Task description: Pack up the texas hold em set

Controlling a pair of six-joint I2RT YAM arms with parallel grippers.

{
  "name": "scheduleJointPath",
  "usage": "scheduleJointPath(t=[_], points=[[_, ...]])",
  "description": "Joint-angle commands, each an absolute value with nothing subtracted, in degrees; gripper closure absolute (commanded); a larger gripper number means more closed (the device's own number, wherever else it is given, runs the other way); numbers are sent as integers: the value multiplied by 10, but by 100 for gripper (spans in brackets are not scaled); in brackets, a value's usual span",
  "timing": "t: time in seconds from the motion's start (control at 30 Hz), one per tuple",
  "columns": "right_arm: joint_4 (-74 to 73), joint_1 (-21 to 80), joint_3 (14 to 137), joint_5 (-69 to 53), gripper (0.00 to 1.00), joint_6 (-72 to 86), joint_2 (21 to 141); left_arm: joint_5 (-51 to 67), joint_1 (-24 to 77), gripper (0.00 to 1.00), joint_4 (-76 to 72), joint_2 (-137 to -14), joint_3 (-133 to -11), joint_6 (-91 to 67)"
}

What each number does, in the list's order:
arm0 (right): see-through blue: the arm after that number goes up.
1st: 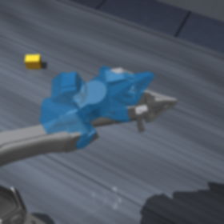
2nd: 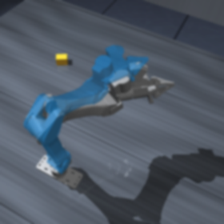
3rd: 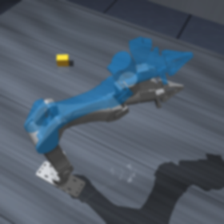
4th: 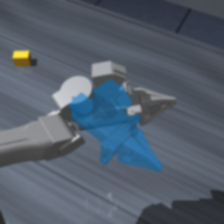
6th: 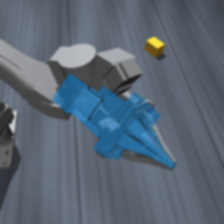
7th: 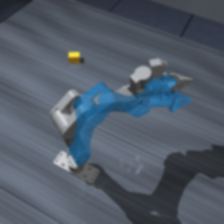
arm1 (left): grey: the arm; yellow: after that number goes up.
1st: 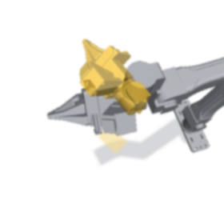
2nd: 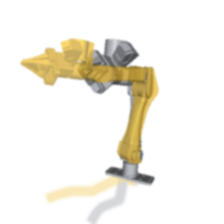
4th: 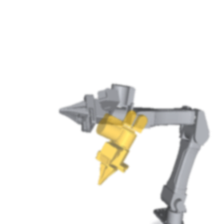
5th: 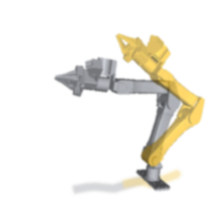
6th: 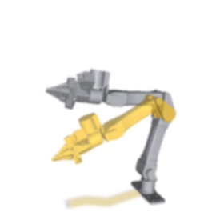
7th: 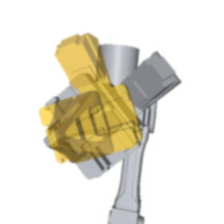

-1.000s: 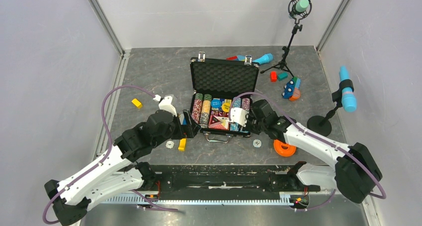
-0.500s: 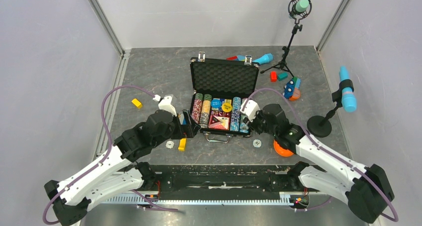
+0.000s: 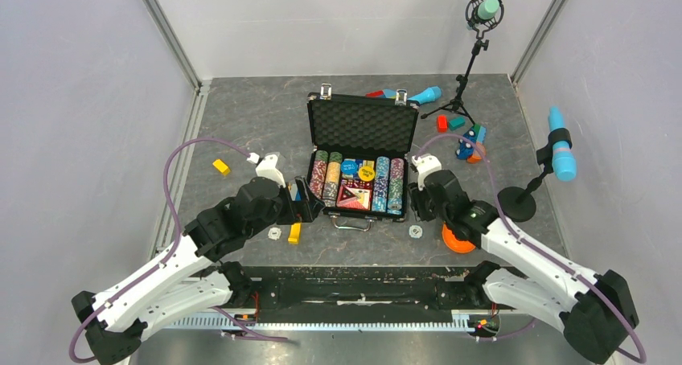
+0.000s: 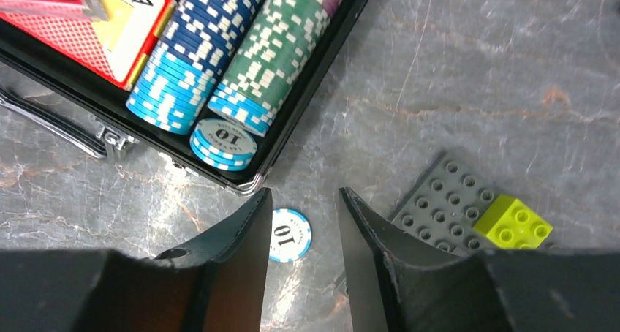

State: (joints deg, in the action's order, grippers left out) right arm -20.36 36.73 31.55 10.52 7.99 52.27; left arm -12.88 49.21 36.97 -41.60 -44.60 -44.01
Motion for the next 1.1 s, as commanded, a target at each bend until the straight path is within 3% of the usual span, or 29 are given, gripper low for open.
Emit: scheduleJointPath(t=[0.0, 0.1, 0.23, 0.77, 1.07], points=[[-284, 366, 354, 106, 56, 141, 551, -120, 489, 0, 344, -414, -446, -454], [-275, 366, 331, 86, 43, 161, 545, -122, 489, 0, 348, -411, -446, -454], [-263, 366, 302, 85, 33, 183, 537, -123, 488, 0, 352, -410, -448, -455], [-213, 380, 243, 60, 33, 211, 577, -118, 488, 0, 344, -425, -450, -461], [-213, 427, 249, 111, 40, 222, 629, -117, 487, 0, 344, -423, -447, -461]])
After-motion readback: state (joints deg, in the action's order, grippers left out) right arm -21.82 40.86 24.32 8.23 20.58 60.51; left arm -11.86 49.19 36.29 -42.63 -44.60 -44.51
